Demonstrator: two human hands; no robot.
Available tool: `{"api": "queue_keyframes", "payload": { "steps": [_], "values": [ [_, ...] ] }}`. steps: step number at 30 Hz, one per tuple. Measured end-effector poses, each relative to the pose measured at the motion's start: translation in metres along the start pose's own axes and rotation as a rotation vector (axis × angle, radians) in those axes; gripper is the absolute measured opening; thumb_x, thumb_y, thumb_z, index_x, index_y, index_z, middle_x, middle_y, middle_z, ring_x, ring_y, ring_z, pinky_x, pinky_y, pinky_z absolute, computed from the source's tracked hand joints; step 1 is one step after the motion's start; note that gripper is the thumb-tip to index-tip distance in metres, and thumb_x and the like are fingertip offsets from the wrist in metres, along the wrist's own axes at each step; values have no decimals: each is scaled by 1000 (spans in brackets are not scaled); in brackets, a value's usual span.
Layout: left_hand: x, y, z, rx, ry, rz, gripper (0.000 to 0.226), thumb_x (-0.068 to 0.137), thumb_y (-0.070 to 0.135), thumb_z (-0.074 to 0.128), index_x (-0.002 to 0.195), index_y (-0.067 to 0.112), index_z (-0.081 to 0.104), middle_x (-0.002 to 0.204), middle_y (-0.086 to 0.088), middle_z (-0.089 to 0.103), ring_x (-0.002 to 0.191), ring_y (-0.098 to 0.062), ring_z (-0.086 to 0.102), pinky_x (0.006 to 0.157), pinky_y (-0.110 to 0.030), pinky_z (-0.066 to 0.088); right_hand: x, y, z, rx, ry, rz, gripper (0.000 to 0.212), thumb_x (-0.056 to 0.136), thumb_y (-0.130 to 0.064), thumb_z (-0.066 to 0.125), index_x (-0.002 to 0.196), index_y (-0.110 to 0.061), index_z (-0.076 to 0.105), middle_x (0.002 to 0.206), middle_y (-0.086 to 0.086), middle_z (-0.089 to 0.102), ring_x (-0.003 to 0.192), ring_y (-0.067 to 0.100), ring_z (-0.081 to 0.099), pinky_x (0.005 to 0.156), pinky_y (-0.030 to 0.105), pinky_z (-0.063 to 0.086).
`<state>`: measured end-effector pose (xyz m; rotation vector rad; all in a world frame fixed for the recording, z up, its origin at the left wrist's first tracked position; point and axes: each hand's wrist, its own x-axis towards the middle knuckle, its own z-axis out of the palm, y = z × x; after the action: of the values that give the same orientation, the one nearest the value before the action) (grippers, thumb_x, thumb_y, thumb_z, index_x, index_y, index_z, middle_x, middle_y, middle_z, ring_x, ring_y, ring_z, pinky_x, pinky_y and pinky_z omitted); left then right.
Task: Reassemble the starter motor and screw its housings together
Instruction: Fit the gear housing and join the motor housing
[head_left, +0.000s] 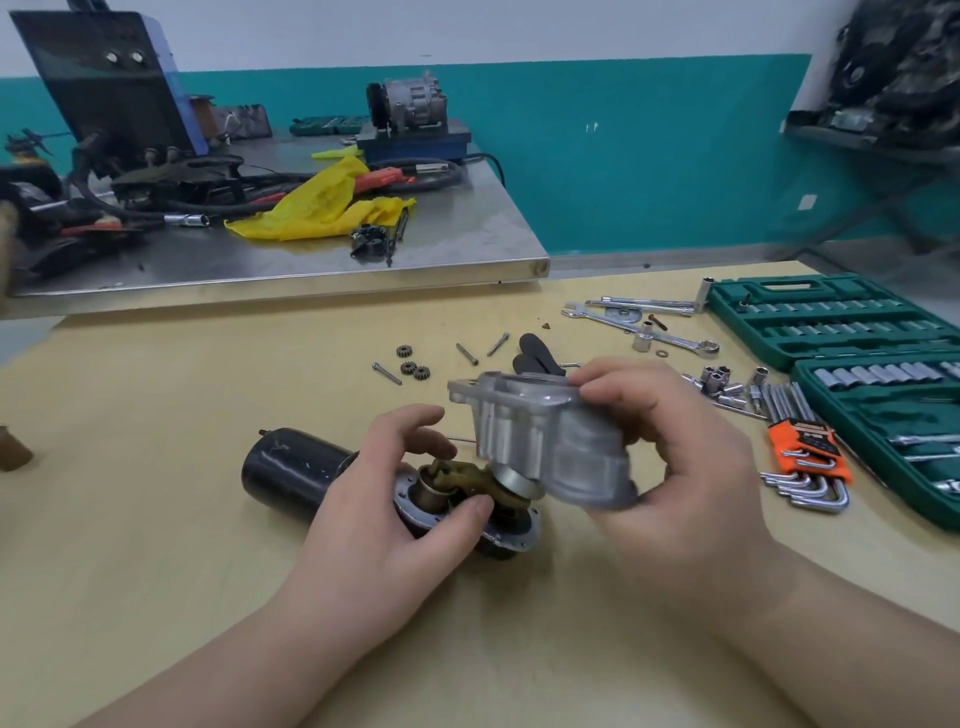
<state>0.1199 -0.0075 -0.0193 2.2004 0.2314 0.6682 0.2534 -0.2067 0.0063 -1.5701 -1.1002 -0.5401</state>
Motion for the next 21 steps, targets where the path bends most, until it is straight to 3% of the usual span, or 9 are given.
{"api": "queue_keyframes", "payload": {
  "steps": [2, 5, 12, 16, 18, 21],
  "values": [
    [0, 0, 0, -3, 8, 0, 68, 72, 65, 72, 132, 61, 41, 128, 29, 63, 107, 2, 69, 81, -7, 46, -3, 1, 3, -81, -46, -33, 42, 67, 2, 86, 105, -6, 70, 113, 4, 69, 90, 27, 67, 66, 37, 53],
    [1, -1, -1, -4, 1, -4, 67, 72, 67, 72, 132, 59, 44, 129, 31, 63, 110, 3, 68, 82, -7, 46, -5, 1, 4, -117, -108, -13, 39, 70, -7, 79, 108, -6, 71, 112, 2, 68, 79, 19, 61, 62, 30, 51],
    [1, 2, 0, 3, -10, 12, 63, 73, 63, 75, 131, 55, 53, 123, 38, 68, 115, 14, 65, 89, 2, 40, -6, -7, 5, -172, -220, -23, 46, 80, -29, 85, 120, -8, 73, 122, 2, 66, 90, 1, 57, 74, 12, 48],
    [-3, 5, 0, 2, -11, 50, 63, 76, 56, 77, 134, 49, 55, 124, 35, 69, 114, 12, 67, 90, 0, 42, -2, -19, 2, -168, -176, 25, 46, 76, -41, 86, 113, -15, 75, 115, -6, 68, 77, 6, 59, 65, 17, 50],
    [-6, 6, 1, 22, -10, 63, 63, 76, 55, 77, 134, 51, 53, 125, 36, 68, 113, 11, 68, 90, -1, 44, 1, -29, 3, -138, -112, 115, 46, 73, -50, 86, 108, -24, 74, 104, -18, 66, 71, 10, 60, 61, 21, 50],
    [-8, 9, 3, 38, -5, 78, 63, 78, 54, 76, 136, 52, 51, 126, 35, 67, 110, 7, 70, 87, -7, 49, 5, -44, 11, -209, -90, 157, 45, 73, -57, 84, 107, -31, 73, 96, -21, 63, 74, 6, 60, 62, 17, 47]
  ]
}}
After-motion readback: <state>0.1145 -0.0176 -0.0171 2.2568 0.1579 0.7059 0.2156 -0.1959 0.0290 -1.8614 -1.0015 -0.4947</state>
